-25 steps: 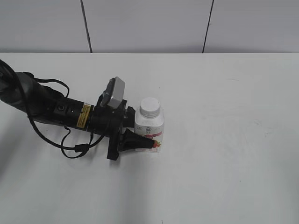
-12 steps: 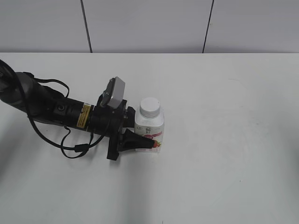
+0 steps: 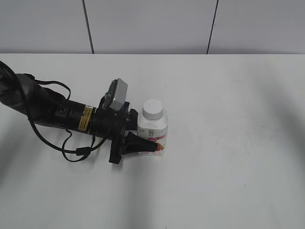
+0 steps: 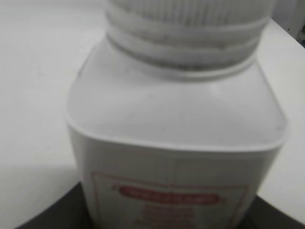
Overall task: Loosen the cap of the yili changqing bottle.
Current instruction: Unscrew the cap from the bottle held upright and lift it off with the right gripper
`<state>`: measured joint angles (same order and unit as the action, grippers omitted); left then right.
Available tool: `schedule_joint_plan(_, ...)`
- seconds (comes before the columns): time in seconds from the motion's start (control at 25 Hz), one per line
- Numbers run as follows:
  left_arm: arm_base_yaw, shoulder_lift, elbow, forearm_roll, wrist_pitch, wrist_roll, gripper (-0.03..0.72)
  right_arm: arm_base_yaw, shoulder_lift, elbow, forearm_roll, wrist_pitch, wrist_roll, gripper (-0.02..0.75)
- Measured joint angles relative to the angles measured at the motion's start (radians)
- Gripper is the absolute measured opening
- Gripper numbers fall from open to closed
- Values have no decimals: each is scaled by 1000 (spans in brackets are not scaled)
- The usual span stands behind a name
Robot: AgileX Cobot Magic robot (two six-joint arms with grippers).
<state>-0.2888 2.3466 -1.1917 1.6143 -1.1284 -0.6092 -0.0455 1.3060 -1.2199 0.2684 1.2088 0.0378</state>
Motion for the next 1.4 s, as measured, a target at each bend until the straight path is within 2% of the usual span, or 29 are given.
schedule_joint_plan(0.2,0,0,0,-1,0,0,368,53,192,-179,26,1,63,524)
schedule_joint_plan(0.48,0,0,0,-2,0,0,368,270,398,-341,33,1,213,523)
schedule_joint_plan(0.8,0,0,0,-2,0,0,368,473,564,-399,61,2,344,523)
schedule_joint_plan(1.08,0,0,0,-1,0,0,368,574,678,-527,100,5,361,522)
schedule_joint_plan(1.4,0,0,0,-1,0,0,368,624,757,-606,82,6,386,522)
